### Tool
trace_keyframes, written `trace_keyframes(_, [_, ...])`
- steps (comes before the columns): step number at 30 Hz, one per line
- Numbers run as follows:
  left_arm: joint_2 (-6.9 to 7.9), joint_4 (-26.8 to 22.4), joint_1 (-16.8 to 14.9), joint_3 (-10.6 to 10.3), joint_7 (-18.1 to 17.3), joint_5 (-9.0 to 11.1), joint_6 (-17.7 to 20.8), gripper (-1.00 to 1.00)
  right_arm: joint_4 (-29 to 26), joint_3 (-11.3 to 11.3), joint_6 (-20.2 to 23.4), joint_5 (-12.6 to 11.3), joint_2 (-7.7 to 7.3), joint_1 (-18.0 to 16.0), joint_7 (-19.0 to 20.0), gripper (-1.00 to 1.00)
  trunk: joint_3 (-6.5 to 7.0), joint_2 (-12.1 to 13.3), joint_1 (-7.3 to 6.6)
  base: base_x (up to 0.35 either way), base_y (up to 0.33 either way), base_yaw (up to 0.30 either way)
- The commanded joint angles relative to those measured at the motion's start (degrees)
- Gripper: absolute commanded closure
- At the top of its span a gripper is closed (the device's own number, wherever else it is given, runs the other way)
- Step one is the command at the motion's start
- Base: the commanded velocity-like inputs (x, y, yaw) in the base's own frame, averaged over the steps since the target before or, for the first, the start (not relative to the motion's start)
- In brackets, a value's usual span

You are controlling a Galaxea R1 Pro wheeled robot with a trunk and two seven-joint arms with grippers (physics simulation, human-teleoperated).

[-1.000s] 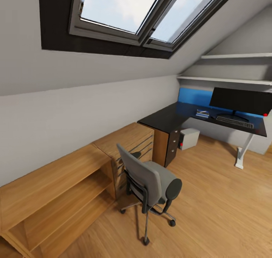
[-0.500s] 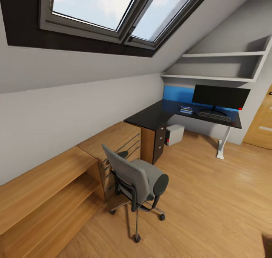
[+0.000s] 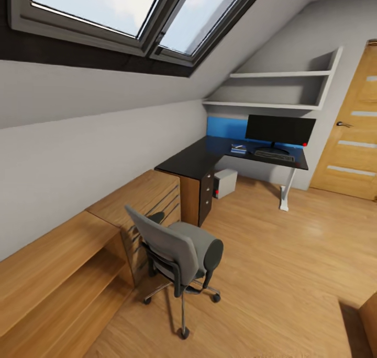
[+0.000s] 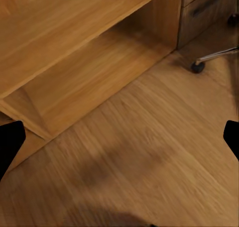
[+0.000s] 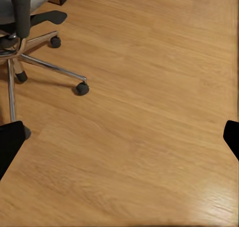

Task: In the bedroom, organize the workspace by keeping the computer under the desk, ensuring the monitor is on the desk, placing the keyboard on the desk next to the monitor, placing the mouse on the desk next to the keyboard, moving the folder from the swivel chair onto the desk next to the mouse, stacking the notebook on top of the folder with the pen on top of the notebook, and positioning the swivel chair next to the desk.

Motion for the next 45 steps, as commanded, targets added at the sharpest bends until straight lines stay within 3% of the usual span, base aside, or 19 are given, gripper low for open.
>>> trace_keyframes(1, [0.01,0.0,0.0,-0.5,0.3,0.3,-0.1,-1.0,0.1,0.5,-0.1,0.0,0.03,-0.1,-0.5,-1.0,-0.16,-0.1,0.04,0.112,0.228,-0.266])
trace_keyframes(28, [0.03,0.0,0.0,-0.4,0.3,0.3,-0.1,-1.0,0.1,0.5,-0.2,0.0,0.0,-0.1,-0.4,-1.0,-1.08,-0.1,0.04,0.049,0.094,-0.266])
trace_keyframes(45, [-0.01,0.0,0.0,-0.5,0.3,0.3,-0.1,-1.0,0.1,0.5,-0.2,0.0,0.0,-0.1,-0.4,-1.0,-1.65,-0.1,0.04,0.0,0.262,-0.261])
